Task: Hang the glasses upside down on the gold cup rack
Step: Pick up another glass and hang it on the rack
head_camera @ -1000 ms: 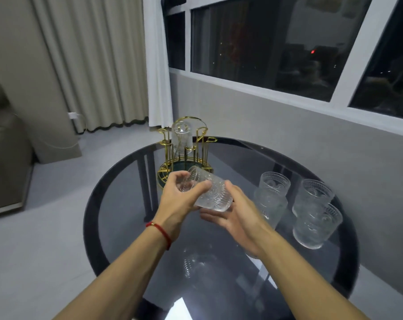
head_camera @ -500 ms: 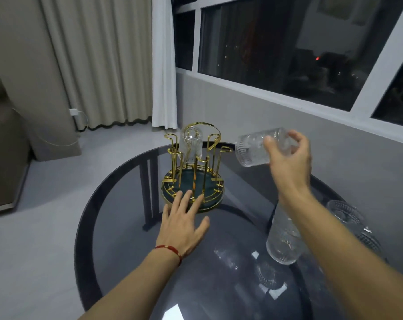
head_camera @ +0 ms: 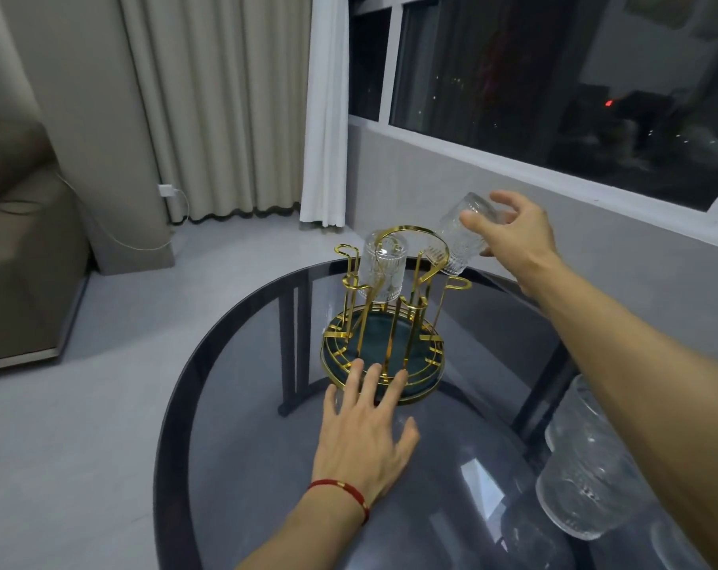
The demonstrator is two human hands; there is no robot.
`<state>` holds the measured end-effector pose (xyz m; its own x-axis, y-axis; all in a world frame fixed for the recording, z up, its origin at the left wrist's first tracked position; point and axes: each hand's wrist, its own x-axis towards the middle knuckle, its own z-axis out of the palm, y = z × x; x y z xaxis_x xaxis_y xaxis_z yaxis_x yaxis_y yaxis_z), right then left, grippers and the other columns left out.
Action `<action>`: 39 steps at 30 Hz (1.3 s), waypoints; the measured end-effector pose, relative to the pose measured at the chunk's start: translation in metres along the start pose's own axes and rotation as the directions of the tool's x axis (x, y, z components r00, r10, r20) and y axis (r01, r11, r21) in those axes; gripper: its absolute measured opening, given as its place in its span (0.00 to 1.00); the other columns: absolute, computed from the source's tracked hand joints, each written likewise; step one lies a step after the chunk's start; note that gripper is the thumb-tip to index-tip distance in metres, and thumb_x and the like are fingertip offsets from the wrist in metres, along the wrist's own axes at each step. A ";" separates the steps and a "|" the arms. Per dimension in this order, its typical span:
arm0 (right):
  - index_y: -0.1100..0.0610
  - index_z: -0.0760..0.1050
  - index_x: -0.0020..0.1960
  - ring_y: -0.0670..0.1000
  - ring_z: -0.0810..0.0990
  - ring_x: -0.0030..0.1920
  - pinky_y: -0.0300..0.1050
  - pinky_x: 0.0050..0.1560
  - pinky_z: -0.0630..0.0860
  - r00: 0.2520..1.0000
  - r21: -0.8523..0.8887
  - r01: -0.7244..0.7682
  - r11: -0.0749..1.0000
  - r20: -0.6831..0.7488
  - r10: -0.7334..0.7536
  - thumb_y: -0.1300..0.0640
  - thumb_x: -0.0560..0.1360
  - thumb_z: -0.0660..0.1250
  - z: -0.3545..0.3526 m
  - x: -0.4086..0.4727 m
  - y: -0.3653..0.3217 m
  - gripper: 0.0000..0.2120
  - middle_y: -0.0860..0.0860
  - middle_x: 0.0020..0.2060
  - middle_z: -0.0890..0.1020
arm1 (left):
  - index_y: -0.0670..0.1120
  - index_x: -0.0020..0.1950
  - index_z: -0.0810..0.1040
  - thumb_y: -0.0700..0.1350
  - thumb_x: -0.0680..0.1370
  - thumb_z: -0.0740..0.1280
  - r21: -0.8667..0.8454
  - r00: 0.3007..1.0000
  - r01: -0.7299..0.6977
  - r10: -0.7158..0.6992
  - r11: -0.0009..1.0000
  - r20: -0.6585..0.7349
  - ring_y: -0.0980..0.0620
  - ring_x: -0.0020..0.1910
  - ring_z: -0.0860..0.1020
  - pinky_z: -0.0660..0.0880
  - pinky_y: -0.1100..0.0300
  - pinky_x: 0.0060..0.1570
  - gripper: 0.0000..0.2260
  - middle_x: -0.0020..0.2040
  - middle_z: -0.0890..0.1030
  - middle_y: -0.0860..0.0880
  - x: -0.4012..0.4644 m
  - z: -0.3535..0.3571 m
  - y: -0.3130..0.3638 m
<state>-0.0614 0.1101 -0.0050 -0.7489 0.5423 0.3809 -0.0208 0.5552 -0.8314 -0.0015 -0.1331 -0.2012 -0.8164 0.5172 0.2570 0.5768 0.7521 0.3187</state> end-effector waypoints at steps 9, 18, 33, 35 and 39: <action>0.51 0.72 0.76 0.56 0.79 0.67 0.59 0.68 0.78 0.943 -0.041 -0.002 0.999 0.331 0.015 0.54 0.75 0.78 0.008 0.005 0.017 0.32 0.55 0.71 0.78 | 0.60 0.81 0.52 0.63 0.79 0.48 -0.005 0.999 0.000 0.000 1.000 -0.038 0.47 0.82 0.44 0.49 0.38 0.78 0.29 0.82 0.59 0.49 0.000 0.002 0.001; 0.54 0.75 0.74 0.51 0.83 0.65 0.56 0.67 0.80 0.792 0.018 -0.115 0.993 0.605 0.081 0.75 0.70 0.76 0.026 0.013 0.013 0.36 0.50 0.69 0.81 | 0.60 0.80 0.54 0.62 0.79 0.49 -0.014 0.999 0.001 -0.001 1.000 -0.047 0.47 0.82 0.45 0.50 0.38 0.78 0.29 0.81 0.60 0.48 0.000 0.001 0.001; 0.54 0.81 0.63 0.55 0.81 0.64 0.48 0.59 0.83 0.967 0.371 -0.252 0.894 0.127 0.220 0.73 0.79 0.61 0.014 -0.042 0.006 0.21 0.54 0.63 0.81 | 0.59 0.81 0.56 0.62 0.80 0.54 0.050 0.998 -0.015 0.018 0.999 -0.057 0.46 0.82 0.50 0.57 0.42 0.77 0.29 0.80 0.63 0.48 -0.001 -0.002 0.000; 0.54 0.81 0.61 0.53 0.83 0.62 0.47 0.58 0.84 0.977 0.409 -0.215 0.887 0.089 0.196 0.72 0.80 0.61 -0.004 -0.070 -0.002 0.19 0.54 0.60 0.83 | 0.59 0.81 0.54 0.62 0.80 0.55 0.073 0.998 -0.017 0.021 0.997 -0.054 0.46 0.82 0.50 0.58 0.42 0.77 0.29 0.81 0.61 0.48 -0.001 -0.003 0.001; 0.56 0.82 0.57 0.53 0.86 0.56 0.51 0.58 0.85 0.989 0.418 -0.149 0.896 0.072 0.131 0.75 0.79 0.59 -0.048 -0.136 -0.010 0.20 0.55 0.54 0.86 | 0.57 0.81 0.56 0.60 0.80 0.59 0.091 0.998 -0.021 0.025 0.996 -0.052 0.44 0.82 0.51 0.61 0.43 0.76 0.30 0.82 0.59 0.46 -0.004 -0.008 0.007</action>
<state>0.0725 0.0611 -0.0293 -0.7907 0.5638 0.2386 -0.1836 0.1535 -0.9710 0.0062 -0.1333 -0.1930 -0.7988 0.5142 0.3123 0.5885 0.7754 0.2287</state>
